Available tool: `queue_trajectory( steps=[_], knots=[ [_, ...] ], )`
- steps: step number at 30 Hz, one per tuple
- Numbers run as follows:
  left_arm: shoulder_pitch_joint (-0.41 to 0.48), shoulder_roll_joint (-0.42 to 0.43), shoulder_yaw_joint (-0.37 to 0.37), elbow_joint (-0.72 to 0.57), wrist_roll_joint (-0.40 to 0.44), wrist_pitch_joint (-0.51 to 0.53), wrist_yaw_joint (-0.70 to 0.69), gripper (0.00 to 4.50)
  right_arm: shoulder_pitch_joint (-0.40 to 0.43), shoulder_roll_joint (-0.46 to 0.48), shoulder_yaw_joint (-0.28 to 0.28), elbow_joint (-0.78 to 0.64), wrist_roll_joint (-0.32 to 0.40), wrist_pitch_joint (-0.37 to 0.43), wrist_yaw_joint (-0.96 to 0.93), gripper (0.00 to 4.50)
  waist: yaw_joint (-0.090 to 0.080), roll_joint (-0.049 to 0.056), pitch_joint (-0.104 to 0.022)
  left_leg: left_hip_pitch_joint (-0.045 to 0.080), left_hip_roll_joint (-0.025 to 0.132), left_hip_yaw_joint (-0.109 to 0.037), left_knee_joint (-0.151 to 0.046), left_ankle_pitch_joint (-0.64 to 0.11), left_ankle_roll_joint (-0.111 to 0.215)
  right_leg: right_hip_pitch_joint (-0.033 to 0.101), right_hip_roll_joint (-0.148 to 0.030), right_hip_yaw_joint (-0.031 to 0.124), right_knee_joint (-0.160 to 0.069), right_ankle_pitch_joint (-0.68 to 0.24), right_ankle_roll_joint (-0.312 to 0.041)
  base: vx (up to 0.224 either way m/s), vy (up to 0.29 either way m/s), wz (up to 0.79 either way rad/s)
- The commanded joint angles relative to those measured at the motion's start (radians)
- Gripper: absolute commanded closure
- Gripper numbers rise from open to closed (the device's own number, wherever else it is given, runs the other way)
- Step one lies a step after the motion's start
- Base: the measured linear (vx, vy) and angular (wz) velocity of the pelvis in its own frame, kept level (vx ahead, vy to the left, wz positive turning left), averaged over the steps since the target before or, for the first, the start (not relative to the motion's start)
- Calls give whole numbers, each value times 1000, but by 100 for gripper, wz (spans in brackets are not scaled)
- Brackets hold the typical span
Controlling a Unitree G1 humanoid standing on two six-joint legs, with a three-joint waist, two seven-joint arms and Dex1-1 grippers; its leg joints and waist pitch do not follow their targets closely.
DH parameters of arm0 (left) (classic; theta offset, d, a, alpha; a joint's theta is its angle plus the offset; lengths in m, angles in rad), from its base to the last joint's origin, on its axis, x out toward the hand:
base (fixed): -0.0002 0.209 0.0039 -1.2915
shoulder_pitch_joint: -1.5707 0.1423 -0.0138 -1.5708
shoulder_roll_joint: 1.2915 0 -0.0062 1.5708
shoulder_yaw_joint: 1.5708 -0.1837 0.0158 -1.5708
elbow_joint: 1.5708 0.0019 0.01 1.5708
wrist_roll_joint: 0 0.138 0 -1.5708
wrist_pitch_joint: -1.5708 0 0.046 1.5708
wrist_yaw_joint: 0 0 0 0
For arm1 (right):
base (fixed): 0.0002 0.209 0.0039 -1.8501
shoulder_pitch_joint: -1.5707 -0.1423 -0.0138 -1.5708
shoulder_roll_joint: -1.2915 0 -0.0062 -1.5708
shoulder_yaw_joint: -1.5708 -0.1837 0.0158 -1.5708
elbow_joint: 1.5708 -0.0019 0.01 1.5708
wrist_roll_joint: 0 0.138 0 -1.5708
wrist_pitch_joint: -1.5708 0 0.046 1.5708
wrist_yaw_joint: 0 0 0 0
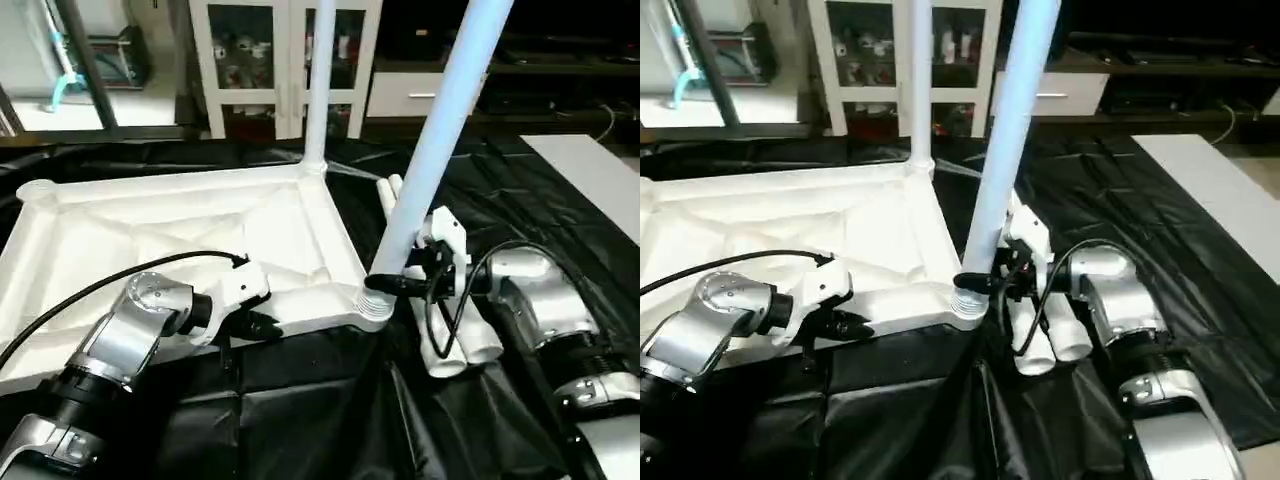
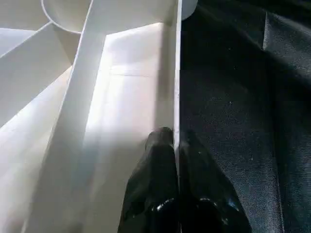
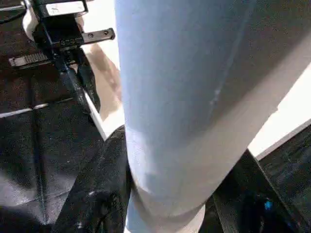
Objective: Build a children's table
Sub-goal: Insert table leg to table base
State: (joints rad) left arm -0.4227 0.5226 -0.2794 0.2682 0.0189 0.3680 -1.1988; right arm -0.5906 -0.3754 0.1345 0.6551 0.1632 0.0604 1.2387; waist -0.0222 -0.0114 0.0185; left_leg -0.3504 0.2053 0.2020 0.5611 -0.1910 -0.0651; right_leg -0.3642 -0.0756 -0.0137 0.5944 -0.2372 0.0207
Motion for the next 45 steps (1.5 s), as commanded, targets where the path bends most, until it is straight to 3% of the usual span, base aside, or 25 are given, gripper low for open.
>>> queue_trajectory(
  steps=[1,4,8,9,11,16,18,20,23,25,26,28,29,31,33,35,36,39,40,41,42,44,45],
  knots=[
    [-32,-32,21,-61,-48,-24,-1,450,145,21,130,145,-156,47,-74,266,-9,19,-5,17,33,-28,-84,-498,-50,-22,-44,25,-99,-374,-191,0,0,0],
    [-26,-35,22,-71,-57,-14,3,450,165,33,106,149,-145,38,-124,266,-11,23,-3,17,33,-32,-87,-521,-59,-27,-43,25,-101,-374,-182,0,0,0],
    [-22,-49,21,-70,-53,13,35,450,166,43,95,148,-139,42,-164,266,-14,21,-4,20,33,-31,-87,-540,-60,-31,-42,25,-102,-378,-180,0,0,0],
    [-23,-57,22,-70,-49,28,52,450,162,49,91,147,-137,51,-180,266,-14,31,-2,20,33,-33,-89,-544,-64,-31,-42,25,-101,-375,-181,0,0,0],
    [-25,-64,23,-70,-46,42,69,450,159,55,87,145,-134,60,-196,266,-17,25,-2,20,32,-32,-88,-553,-68,-33,-39,24,-103,-379,-178,0,0,0],
    [-53,-163,46,-52,-8,167,250,450,113,142,53,168,-135,132,-377,266,-19,20,-1,17,29,-32,-87,-540,-69,-34,-41,26,-107,-408,-163,0,0,0],
    [-90,-248,75,-36,1,241,370,450,58,221,23,237,-132,188,-532,266,-24,20,-3,16,28,-32,-86,-523,-72,-35,-42,27,-105,-423,-161,0,0,0],
    [-105,-278,84,-31,6,262,412,450,36,251,12,265,-128,206,-592,266,-26,22,-3,16,26,-31,-83,-512,-71,-37,-43,27,-107,-428,-158,0,0,0],
    [-173,-402,114,-4,25,294,581,450,-40,376,-70,354,-67,214,-831,266,-33,19,-5,14,24,-31,-82,-499,-68,-38,-43,26,-109,-427,-153,0,0,0],
    [-190,-438,122,-3,27,299,628,450,-57,410,-94,367,-49,206,-899,266,-31,23,-9,11,26,-31,-82,-468,-70,-33,-43,26,-106,-375,-150,0,0,0],
    [-195,-449,124,-3,27,300,641,450,-61,421,-99,371,-45,202,-917,266,-28,21,-12,4,27,-28,-83,-423,-62,-25,-38,23,-99,-284,-157,0,0,0],
    [-203,-472,126,-8,29,304,665,450,-70,446,-111,371,-44,187,-953,266,-29,17,-11,2,26,-23,-81,-407,-54,-26,-36,25,-96,-240,-165,0,0,0],
    [-204,-482,127,-14,32,314,676,450,-77,460,-123,376,-49,182,-963,266,-27,17,-15,-4,23,-22,-79,-377,-43,-17,-38,25,-94,-210,-170,0,0,0],
    [-196,-479,124,-26,43,331,690,450,-88,477,-140,390,-64,168,-973,266,-25,20,-16,-4,24,-20,-77,-343,-31,-15,-39,26,-90,-171,-178,0,0,0],
    [-174,-456,128,-39,42,338,683,450,-93,479,-172,403,-49,171,-977,266,-24,25,-24,-13,23,-18,-70,-230,-13,-1,-37,23,-74,-6,-202,0,0,0],
    [-156,-430,120,-54,35,319,646,450,-87,467,-172,398,-47,171,-953,266,-24,24,-19,-14,22,-15,-70,-218,0,0,-36,21,-73,29,-219,0,0,0],
    [-141,-407,108,-66,28,308,607,450,-83,455,-167,386,-43,178,-913,266,-24,25,-18,-10,23,-14,-71,-238,0,-1,-37,21,-76,-1,-223,0,0,0],
    [-71,-296,64,-137,-16,258,416,450,-60,393,-126,308,-29,222,-711,266,-33,28,-15,-20,25,-21,-78,-289,-4,4,-39,20,-79,-87,-215,0,0,0],
    [-71,-296,64,-137,-16,258,416,450,-60,393,-126,308,-29,222,-711,266,-33,29,-15,-19,26,-23,-79,-301,-5,4,-38,19,-80,-99,-211,0,0,0],
    [-30,-217,50,-180,-46,235,299,450,-33,328,-74,229,-16,273,-530,266,-35,31,-18,-13,27,-23,-76,-291,-3,5,-37,23,-80,-78,-214,0,0,0],
    [-30,-217,50,-180,-46,235,299,450,-33,328,-74,229,-16,273,-530,266,-35,31,-21,-14,28,-23,-73,-260,5,10,-33,23,-73,-18,-223,0,0,0],
    [8,-128,37,-202,-72,144,164,450,-9,255,-34,158,-4,328,-365,266,-35,32,-20,-10,28,-17,-69,-207,16,9,-31,23,-66,69,-249,0,0,0],
    [22,-94,37,-213,-89,120,108,450,1,219,-17,127,6,353,-294,266,-30,25,-24,-8,28,-15,-65,-179,31,13,-29,22,-64,108,-261,0,0,0]
  ],
)
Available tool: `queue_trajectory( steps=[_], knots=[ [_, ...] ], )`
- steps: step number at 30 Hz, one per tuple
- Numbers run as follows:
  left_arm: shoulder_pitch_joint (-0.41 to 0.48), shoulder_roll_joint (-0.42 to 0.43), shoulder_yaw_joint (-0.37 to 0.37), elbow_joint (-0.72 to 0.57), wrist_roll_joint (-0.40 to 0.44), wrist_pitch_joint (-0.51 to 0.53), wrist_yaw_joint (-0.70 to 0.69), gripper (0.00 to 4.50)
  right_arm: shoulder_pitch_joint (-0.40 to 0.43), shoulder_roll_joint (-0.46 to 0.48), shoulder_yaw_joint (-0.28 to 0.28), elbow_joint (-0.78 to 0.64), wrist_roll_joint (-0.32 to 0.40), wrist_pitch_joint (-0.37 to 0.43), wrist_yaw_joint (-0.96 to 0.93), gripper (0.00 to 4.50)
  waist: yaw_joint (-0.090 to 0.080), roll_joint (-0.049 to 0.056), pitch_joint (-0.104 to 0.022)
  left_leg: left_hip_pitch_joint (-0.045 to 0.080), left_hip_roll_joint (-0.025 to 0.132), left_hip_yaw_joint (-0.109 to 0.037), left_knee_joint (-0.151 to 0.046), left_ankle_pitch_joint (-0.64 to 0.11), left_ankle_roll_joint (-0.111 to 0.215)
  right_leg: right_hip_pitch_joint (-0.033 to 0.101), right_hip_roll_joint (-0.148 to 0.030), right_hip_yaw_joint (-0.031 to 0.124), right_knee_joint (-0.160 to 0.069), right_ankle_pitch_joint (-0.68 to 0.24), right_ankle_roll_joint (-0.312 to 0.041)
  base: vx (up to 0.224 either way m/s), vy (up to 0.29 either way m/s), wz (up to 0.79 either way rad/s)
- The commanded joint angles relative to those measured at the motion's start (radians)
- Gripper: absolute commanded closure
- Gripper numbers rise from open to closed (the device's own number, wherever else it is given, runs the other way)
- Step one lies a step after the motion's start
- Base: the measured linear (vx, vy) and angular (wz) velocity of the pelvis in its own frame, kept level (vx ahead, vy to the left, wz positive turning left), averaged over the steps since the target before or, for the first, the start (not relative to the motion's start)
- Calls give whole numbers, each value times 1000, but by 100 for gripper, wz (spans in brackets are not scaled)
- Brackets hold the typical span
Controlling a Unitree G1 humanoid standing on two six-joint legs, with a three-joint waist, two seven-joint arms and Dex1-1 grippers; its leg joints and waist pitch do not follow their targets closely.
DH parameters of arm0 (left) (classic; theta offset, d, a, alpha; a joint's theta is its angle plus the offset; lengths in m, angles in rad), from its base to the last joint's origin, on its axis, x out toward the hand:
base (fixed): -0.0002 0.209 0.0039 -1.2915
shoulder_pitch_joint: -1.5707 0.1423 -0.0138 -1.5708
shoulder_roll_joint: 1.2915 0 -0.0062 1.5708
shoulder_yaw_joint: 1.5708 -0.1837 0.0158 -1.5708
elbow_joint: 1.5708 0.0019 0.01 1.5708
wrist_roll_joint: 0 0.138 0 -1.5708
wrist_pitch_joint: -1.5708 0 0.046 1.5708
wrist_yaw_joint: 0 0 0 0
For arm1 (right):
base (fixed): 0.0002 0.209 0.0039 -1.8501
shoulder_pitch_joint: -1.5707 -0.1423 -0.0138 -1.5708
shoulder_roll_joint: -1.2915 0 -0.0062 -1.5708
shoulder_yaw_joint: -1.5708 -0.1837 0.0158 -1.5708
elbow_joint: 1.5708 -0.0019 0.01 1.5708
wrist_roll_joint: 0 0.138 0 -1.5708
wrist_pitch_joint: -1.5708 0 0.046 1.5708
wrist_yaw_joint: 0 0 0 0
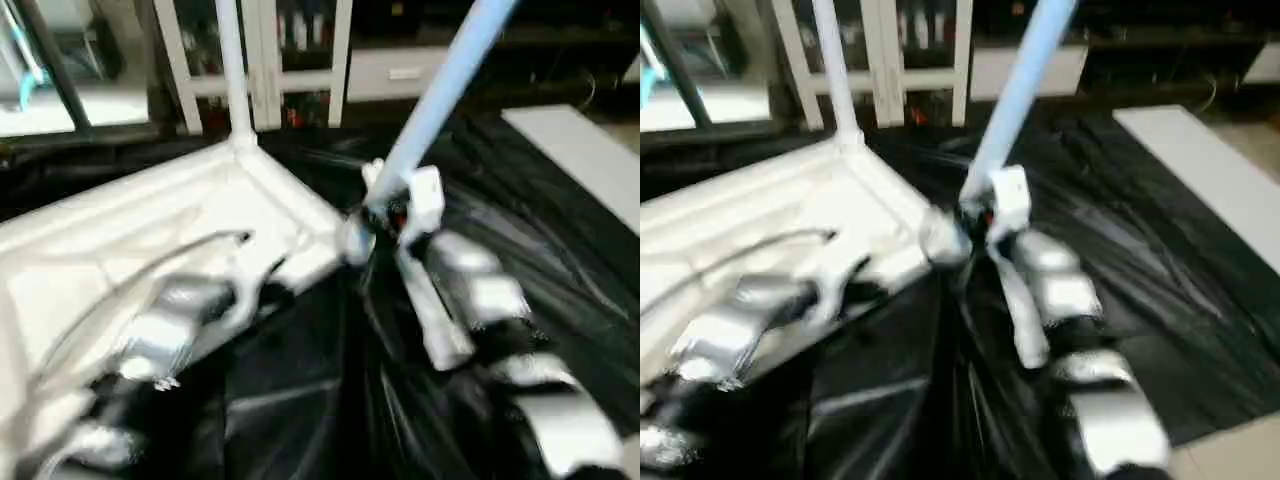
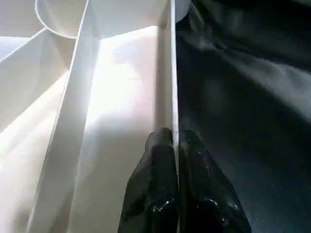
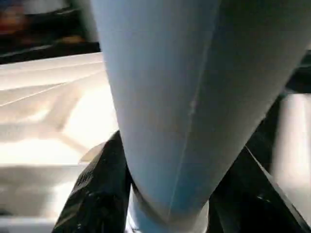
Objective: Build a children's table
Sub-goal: Insert table leg to table base
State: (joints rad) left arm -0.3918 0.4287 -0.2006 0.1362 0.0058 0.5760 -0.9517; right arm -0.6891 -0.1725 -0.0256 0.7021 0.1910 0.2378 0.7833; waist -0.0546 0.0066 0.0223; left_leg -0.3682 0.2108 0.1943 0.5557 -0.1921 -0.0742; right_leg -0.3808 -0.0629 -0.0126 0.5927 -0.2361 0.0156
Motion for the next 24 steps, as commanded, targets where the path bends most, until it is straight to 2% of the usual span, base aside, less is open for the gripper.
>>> queue_trajectory(
  steps=[1,2,3,4,5,6,8,9,11,15,19,21,22,24],
  knots=[
    [-2,29,-42,-87,-87,-85,-171,450,110,-17,158,53,-13,198,228,266,7,9,-27,9,21,-8,-58,-166,47,32,-43,21,-59,121,-260,0,0,0],
    [-2,48,-39,-85,-90,-84,-184,450,119,-47,172,30,-3,216,287,266,13,11,-29,13,21,-6,-55,-139,60,35,-43,22,-55,160,-264,0,0,0],
    [-6,59,-33,-76,-89,-83,-187,450,127,-77,185,12,6,231,341,266,17,12,-29,20,24,0,-52,-119,68,28,-42,23,-54,196,-278,0,0,0],
    [-9,65,-29,-70,-91,-83,-190,450,130,-99,193,4,8,241,378,266,20,11,-29,20,25,-1,-52,-111,70,30,-42,22,-51,207,-282,0,0,0],
    [-15,74,-20,-60,-95,-85,-196,450,136,-138,208,-7,9,258,447,266,31,10,-32,23,25,1,-49,-87,73,33,-42,21,-48,225,-289,0,0,0],
    [-18,78,-16,-58,-103,-83,-203,450,135,-164,217,-1,5,267,488,266,40,4,-33,25,24,4,-46,-73,78,33,-41,22,-45,238,-297,0,0,0],
    [-23,79,-16,-58,-110,-81,-210,450,123,-194,225,34,-12,272,532,266,55,6,-32,25,27,6,-45,-59,76,35,-41,20,-43,238,-304,0,0,0],
    [-26,77,-17,-56,-111,-84,-214,450,115,-206,224,55,-22,275,547,266,60,-1,-33,27,27,10,-42,-60,77,34,-41,20,-42,232,-309,0,0,0],
    [-31,76,-22,-51,-114,-91,-220,450,109,-219,225,74,-27,285,557,266,69,-3,-33,24,28,10,-41,-64,71,34,-45,20,-40,201,-312,0,0,0],
    [-35,73,-28,-44,-119,-101,-236,450,116,-237,232,91,-33,300,558,266,79,-4,-30,26,29,9,-40,-85,57,32,-46,22,-41,139,-302,0,0,0],
    [-35,74,-29,-41,-119,-101,-241,450,137,-244,247,96,-53,278,559,266,81,-6,-29,24,27,8,-40,-101,42,31,-46,23,-41,108,-294,0,0,0],
    [-34,81,-29,-46,-120,-95,-249,450,155,-258,282,95,-94,229,568,266,82,-2,-28,26,28,7,-40,-112,37,29,-45,22,-42,92,-291,0,0,0],
    [-33,83,-29,-47,-120,-94,-251,450,159,-261,292,95,-107,214,568,266,81,-4,-28,26,27,7,-40,-115,34,29,-44,22,-42,90,-290,0,0,0],
    [-33,88,-31,-47,-120,-95,-255,450,173,-276,330,102,-161,141,550,266,81,-3,-29,27,28,6,-40,-121,30,28,-46,22,-43,86,-288,0,0,0]
  ],
)
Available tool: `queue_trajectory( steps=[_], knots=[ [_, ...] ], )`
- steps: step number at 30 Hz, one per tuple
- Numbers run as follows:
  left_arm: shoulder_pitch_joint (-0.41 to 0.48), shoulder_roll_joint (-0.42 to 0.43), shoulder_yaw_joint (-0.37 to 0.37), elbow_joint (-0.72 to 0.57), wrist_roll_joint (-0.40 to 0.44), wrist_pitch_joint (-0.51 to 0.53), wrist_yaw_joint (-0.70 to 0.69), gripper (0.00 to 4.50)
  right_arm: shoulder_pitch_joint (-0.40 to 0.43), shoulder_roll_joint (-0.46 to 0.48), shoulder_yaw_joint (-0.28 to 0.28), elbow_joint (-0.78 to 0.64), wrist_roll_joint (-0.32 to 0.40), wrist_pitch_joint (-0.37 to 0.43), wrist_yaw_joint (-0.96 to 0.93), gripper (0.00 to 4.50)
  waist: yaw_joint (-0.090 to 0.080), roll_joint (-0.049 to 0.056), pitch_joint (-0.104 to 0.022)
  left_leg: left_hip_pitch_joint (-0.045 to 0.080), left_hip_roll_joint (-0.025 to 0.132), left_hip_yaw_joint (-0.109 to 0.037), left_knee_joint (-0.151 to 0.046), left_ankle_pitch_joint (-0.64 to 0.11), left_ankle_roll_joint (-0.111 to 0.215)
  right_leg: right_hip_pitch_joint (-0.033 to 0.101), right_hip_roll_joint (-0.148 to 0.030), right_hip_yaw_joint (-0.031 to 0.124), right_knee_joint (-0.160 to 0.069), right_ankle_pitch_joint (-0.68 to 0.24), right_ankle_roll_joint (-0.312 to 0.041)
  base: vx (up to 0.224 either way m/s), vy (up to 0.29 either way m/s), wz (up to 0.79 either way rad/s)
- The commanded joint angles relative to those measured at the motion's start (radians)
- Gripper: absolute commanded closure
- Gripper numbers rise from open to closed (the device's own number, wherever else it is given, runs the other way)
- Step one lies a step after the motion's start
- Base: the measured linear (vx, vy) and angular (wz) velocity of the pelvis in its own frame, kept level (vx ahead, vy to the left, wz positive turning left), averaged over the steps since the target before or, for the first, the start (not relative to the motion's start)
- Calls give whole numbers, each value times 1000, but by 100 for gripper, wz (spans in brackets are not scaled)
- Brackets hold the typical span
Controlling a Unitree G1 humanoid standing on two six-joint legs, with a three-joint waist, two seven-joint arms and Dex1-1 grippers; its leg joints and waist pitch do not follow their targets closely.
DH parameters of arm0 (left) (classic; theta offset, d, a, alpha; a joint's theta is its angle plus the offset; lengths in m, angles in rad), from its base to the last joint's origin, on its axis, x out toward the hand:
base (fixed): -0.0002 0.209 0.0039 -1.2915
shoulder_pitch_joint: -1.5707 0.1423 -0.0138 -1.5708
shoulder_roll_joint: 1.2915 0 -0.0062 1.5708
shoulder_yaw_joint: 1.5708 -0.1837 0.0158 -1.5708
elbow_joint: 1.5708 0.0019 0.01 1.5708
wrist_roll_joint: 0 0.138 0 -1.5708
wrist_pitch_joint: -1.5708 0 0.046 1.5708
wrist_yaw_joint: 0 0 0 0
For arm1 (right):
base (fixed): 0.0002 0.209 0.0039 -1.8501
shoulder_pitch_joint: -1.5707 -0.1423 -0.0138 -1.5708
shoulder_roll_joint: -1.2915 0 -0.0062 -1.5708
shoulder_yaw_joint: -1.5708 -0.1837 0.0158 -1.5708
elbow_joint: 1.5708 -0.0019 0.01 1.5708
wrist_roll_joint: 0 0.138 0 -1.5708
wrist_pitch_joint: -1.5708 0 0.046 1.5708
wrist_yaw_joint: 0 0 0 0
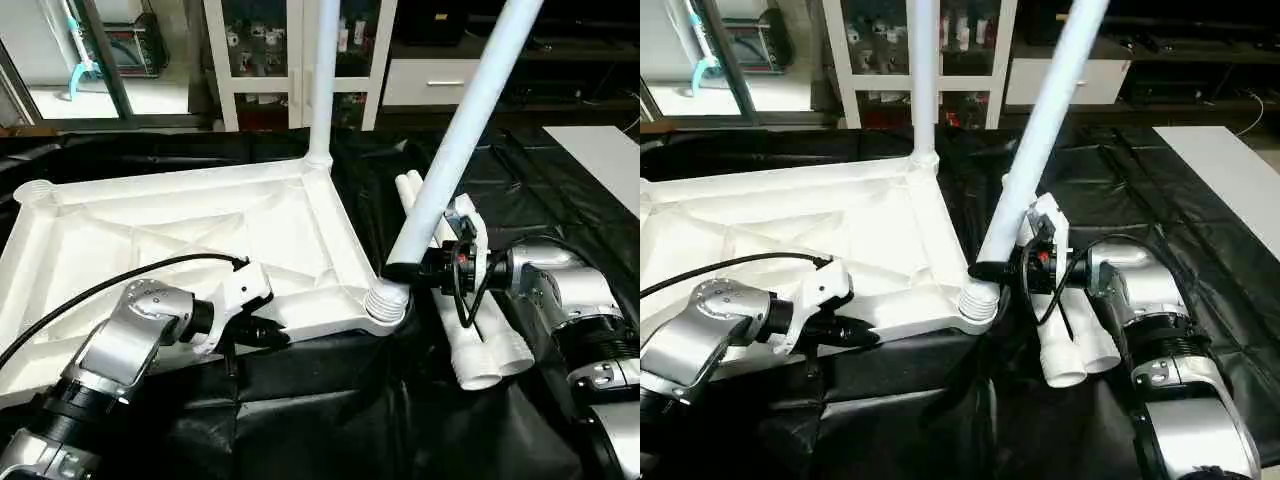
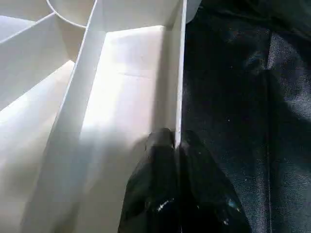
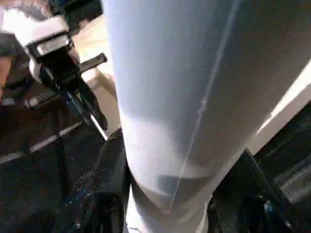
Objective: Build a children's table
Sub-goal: Insert table leg to table base
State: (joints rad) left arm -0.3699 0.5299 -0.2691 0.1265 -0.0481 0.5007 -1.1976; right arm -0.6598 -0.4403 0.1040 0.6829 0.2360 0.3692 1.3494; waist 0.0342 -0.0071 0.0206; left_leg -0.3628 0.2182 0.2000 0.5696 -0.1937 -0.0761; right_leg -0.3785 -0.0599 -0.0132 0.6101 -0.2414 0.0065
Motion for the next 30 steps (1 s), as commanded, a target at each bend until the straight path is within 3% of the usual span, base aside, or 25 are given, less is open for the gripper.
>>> queue_trajectory(
  steps=[1,2,6,13,14,17,21,27,28,30],
  knots=[
    [-55,-13,37,-37,-66,-20,-9,450,144,-8,200,121,-206,10,-16,266,-9,10,-27,22,20,0,-54,-122,31,26,-48,22,-60,91,-278,0,0,0],
    [-56,-10,36,-36,-66,-21,-12,450,155,-15,221,129,-241,-48,-38,266,-9,10,-26,22,20,-1,-56,-134,28,25,-49,22,-62,79,-275,0,0,0],
    [-60,-12,35,-34,-65,-21,-11,450,156,-2,205,146,-248,-90,-103,266,-17,8,-15,28,21,-5,-68,-249,-7,20,-50,25,-79,-99,-252,0,0,0],
    [-63,-19,26,-30,-64,-19,-2,450,171,13,209,171,-254,-134,-167,266,-33,6,-14,31,19,-12,-75,-325,-29,12,-47,26,-87,-172,-231,0,0,0],
    [-63,-19,26,-30,-63,-19,0,450,181,14,215,174,-261,-153,-184,266,-39,4,-9,34,19,-14,-77,-387,-34,6,-48,26,-95,-252,-217,0,0,0],
    [-64,-16,23,-29,-59,-20,5,450,206,17,225,177,-279,-207,-220,266,-44,6,-6,36,18,-21,-79,-433,-41,-1,-51,27,-102,-328,-192,0,0,0],
    [-67,-16,19,-25,-54,-21,14,450,245,35,204,158,-267,-261,-266,266,-49,5,-5,38,19,-24,-83,-469,-47,-8,-48,28,-108,-358,-170,0,0,0],
    [-66,-16,15,-26,-59,-19,15,450,302,47,196,125,-234,-269,-278,266,-61,4,-1,42,17,-31,-85,-542,-51,-19,-48,27,-119,-453,-138,0,0,0],
    [-66,-14,12,-26,-59,-20,14,450,317,44,202,117,-232,-262,-273,266,-62,9,2,43,17,-32,-87,-554,-52,-22,-47,27,-122,-461,-132,0,0,0],
    [-67,-14,9,-25,-59,-20,14,450,336,45,201,106,-213,-224,-257,266,-61,6,1,41,17,-34,-89,-555,-50,-22,-47,29,-123,-469,-122,0,0,0]
  ],
)
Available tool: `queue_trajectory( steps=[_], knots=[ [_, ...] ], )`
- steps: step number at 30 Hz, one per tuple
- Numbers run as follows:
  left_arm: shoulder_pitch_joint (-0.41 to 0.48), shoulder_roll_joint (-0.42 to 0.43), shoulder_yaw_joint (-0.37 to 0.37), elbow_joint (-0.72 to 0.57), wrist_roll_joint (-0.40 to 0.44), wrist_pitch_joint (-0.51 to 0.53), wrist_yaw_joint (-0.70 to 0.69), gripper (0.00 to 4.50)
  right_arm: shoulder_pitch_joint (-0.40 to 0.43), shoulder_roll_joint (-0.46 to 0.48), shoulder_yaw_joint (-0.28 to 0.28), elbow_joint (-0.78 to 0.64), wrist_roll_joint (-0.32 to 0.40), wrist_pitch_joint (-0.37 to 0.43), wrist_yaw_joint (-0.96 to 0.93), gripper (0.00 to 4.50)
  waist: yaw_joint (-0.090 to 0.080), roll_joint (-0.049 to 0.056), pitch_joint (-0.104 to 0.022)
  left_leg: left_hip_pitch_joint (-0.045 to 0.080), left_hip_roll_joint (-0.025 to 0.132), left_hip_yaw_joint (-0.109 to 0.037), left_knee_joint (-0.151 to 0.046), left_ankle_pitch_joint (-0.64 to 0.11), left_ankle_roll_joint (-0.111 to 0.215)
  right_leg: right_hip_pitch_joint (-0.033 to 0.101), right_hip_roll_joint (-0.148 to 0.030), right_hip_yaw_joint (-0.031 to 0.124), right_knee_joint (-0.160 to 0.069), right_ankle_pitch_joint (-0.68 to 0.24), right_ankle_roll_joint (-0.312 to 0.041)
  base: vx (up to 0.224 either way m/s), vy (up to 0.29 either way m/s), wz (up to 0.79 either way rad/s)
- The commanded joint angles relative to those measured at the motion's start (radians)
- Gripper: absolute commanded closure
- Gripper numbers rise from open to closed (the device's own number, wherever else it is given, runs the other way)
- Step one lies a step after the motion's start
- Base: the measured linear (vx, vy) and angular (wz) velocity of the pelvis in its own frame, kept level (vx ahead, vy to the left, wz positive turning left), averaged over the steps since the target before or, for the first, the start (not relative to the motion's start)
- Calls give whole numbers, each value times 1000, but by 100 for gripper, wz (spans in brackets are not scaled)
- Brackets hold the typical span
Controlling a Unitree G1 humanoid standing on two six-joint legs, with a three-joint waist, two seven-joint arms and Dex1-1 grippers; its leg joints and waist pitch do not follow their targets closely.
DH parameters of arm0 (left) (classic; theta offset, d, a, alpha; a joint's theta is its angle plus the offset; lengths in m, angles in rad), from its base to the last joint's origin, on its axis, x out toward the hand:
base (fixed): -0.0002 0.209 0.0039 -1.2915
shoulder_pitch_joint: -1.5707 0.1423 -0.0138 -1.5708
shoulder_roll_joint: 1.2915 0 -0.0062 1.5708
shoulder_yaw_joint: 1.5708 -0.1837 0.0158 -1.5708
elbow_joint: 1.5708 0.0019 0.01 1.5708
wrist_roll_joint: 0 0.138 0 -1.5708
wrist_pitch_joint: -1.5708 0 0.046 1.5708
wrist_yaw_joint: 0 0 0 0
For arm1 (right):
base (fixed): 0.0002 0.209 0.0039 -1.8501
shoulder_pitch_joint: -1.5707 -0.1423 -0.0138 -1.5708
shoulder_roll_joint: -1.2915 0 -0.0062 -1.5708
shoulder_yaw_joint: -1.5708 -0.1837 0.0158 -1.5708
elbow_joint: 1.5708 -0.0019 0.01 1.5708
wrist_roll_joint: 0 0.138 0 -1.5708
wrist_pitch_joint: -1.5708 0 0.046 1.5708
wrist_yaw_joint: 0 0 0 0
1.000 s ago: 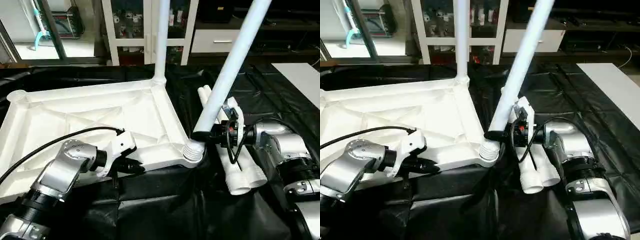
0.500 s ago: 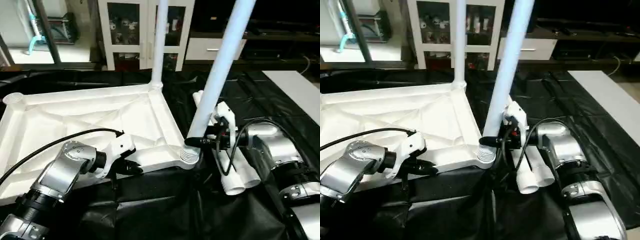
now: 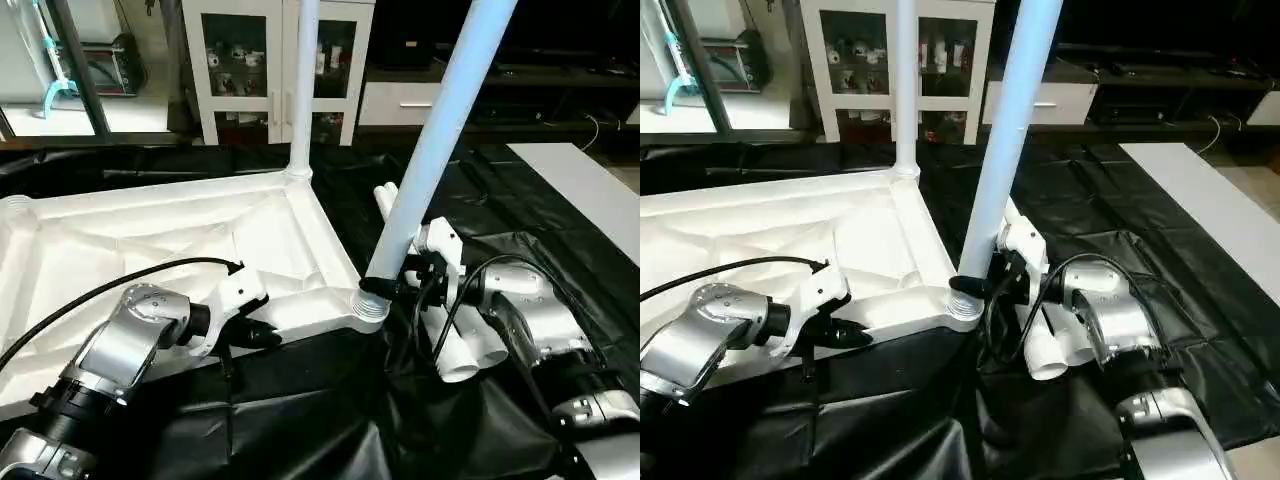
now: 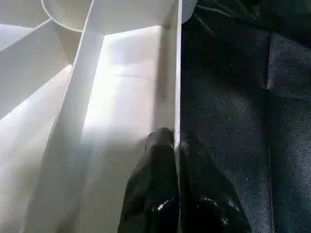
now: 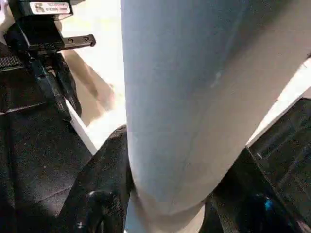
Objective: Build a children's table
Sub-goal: Insert table leg to table base
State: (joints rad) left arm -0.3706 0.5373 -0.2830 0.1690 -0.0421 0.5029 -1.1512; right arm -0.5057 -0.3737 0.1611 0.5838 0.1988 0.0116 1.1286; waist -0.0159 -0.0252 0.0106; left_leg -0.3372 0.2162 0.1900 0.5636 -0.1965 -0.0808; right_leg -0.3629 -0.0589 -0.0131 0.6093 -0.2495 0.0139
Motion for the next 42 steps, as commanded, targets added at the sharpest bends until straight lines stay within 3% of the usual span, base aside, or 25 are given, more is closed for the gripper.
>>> queue_trajectory(
  steps=[1,9,11,13,14,15,19,20,23,26,27,28,29,34,37,39,42],
  knots=[
    [-66,-21,23,-67,-65,-22,-33,450,182,-22,144,205,-176,134,-36,266,-11,25,11,15,19,-25,-83,-555,-46,-38,-48,29,-122,-462,-130,0,0,0],
    [-69,-22,21,-64,-65,-23,-31,450,186,-16,133,204,-155,164,-30,266,-13,24,14,11,17,-37,-89,-581,-43,-42,-50,31,-127,-502,-116,0,0,0],
    [-70,-26,19,-63,-66,-23,-30,450,154,-1,80,203,-66,311,18,266,-13,25,16,11,15,-40,-91,-588,-40,-41,-49,34,-129,-514,-113,0,0,0],
    [-69,-24,19,-62,-68,-24,-31,450,133,-11,67,180,-9,410,89,266,-10,26,12,12,19,-38,-92,-563,-42,-41,-48,35,-127,-465,-123,0,0,0],
    [-69,-24,19,-62,-68,-24,-31,450,133,-11,67,180,-9,410,89,266,-7,27,9,9,20,-36,-93,-537,-38,-35,-47,35,-122,-411,-139,0,0,0],
    [-68,-21,19,-63,-69,-26,-34,450,123,-31,74,157,18,458,147,266,-4,27,8,7,21,-31,-92,-503,-36,-33,-46,34,-118,-347,-157,0,0,0],
    [-67,-13,23,-67,-73,-23,-42,450,83,-77,80,148,40,509,227,266,6,29,2,-3,23,-21,-88,-376,-16,-14,-46,31,-101,-158,-214,0,0,0],
    [-67,-13,23,-67,-74,-22,-43,450,63,-82,66,162,54,530,234,266,7,28,-1,-8,21,-21,-87,-328,-13,-4,-46,28,-94,-103,-229,0,0,0],
    [-67,-12,23,-69,-77,-18,-49,450,28,-103,56,173,67,581,262,266,15,32,-2,-5,22,-13,-82,-252,0,4,-45,24,-87,-1,-262,0,0,0],
    [-67,-12,23,-71,-77,-16,-53,450,28,-121,81,166,43,577,280,266,27,32,-6,-7,21,-6,-70,-142,28,15,-46,21,-75,129,-277,0,0,0],
    [-66,-12,24,-73,-76,-14,-57,450,32,-144,121,157,2,545,295,266,29,35,-4,-7,21,-5,-70,-135,31,14,-47,21,-74,137,-279,0,0,0],
    [-66,-12,24,-73,-76,-14,-57,450,32,-144,121,157,2,545,295,266,31,34,-4,-7,20,-4,-69,-133,34,15,-46,20,-75,139,-280,0,0,0],
    [-66,-11,24,-73,-74,-14,-62,450,42,-182,196,147,-82,468,312,266,39,33,0,-5,23,-2,-69,-155,34,12,-50,21,-79,101,-278,0,0,0],
    [-67,-5,19,-75,-78,-12,-63,450,43,-193,243,145,-119,451,329,266,39,36,7,-2,25,-5,-80,-245,3,8,-53,26,-90,-74,-255,0,0,0],
    [-66,-4,18,-76,-78,-11,-65,450,49,-196,266,143,-140,438,328,266,37,35,6,-1,25,-5,-80,-250,-3,7,-52,27,-91,-74,-252,0,0,0],
    [-66,-2,16,-76,-77,-10,-66,450,63,-205,308,146,-187,383,312,266,37,37,8,2,24,-4,-81,-262,-5,4,-52,27,-93,-78,-251,0,0,0],
    [-66,-1,15,-76,-77,-11,-67,450,69,-207,320,146,-198,368,306,266,37,36,10,3,25,-4,-82,-277,-8,3,-51,27,-95,-91,-244,0,0,0]
  ],
)
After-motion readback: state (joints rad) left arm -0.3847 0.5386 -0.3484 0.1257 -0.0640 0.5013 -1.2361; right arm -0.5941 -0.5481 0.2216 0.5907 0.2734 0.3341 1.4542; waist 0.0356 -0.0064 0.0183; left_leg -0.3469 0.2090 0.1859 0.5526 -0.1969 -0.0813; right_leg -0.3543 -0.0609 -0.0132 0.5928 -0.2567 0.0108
